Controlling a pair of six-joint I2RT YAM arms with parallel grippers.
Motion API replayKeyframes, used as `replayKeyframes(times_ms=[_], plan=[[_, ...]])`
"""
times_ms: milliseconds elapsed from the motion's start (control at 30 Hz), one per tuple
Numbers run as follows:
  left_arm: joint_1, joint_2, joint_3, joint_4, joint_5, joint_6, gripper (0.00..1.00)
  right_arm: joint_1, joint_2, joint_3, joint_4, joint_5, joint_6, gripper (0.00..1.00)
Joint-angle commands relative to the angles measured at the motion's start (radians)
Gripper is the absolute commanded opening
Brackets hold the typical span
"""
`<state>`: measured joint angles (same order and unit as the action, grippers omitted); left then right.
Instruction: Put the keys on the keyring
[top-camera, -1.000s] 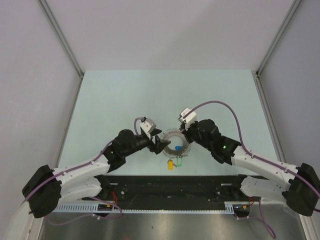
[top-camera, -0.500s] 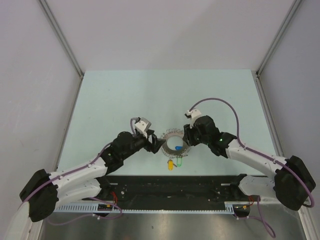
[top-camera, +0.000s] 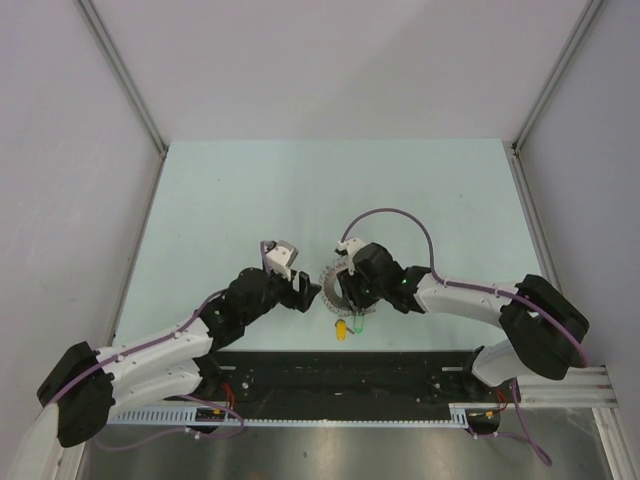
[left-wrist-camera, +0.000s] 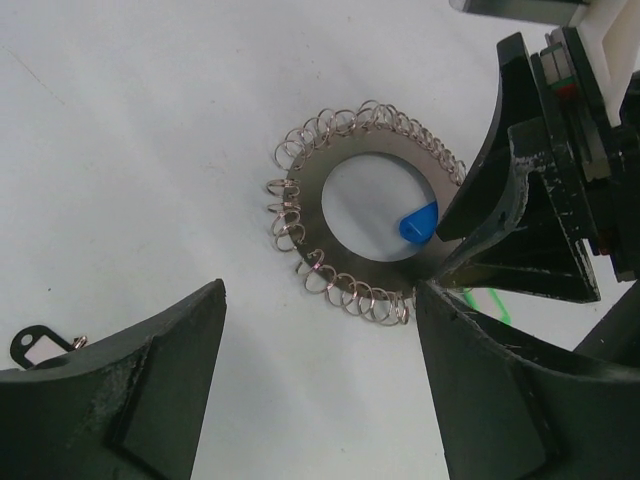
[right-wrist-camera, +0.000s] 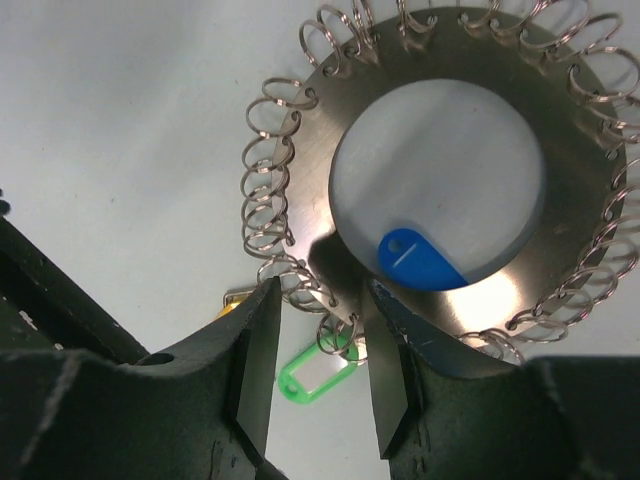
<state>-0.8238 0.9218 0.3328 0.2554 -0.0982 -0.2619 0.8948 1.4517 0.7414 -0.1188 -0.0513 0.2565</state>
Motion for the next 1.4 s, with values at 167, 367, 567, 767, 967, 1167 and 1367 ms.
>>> replayKeyframes(times_ms=[167,367,567,767,967,1167,1367], plan=[[0.002,0.107,0.090,-0.137,0.057,0.030,0.71,-0.037,-0.028,0.053,-0.034,0.088,-0.037,0.43],[-0.054,0.268,0.207,-0.248,0.048,0.039,0.60,-0.066,-0.099,0.044,-0.067,0.146,-0.051,0.44],[-0.112,0.431,0.314,-0.315,0.002,0.096,0.44,-0.089,-0.171,-0.002,-0.059,0.165,-0.051,0.44],[-0.136,0.546,0.379,-0.329,-0.034,0.148,0.39,-0.117,-0.227,-0.036,-0.055,0.163,-0.059,0.44],[-0.147,0.597,0.414,-0.329,-0.072,0.164,0.38,-0.135,-0.258,-0.059,-0.048,0.162,-0.060,0.44],[-0.150,0.626,0.434,-0.329,-0.077,0.168,0.38,-0.146,-0.278,-0.073,-0.044,0.160,-0.062,0.44],[-0.152,0.605,0.431,-0.309,-0.132,0.151,0.39,-0.148,-0.301,-0.086,-0.033,0.159,-0.063,0.44]])
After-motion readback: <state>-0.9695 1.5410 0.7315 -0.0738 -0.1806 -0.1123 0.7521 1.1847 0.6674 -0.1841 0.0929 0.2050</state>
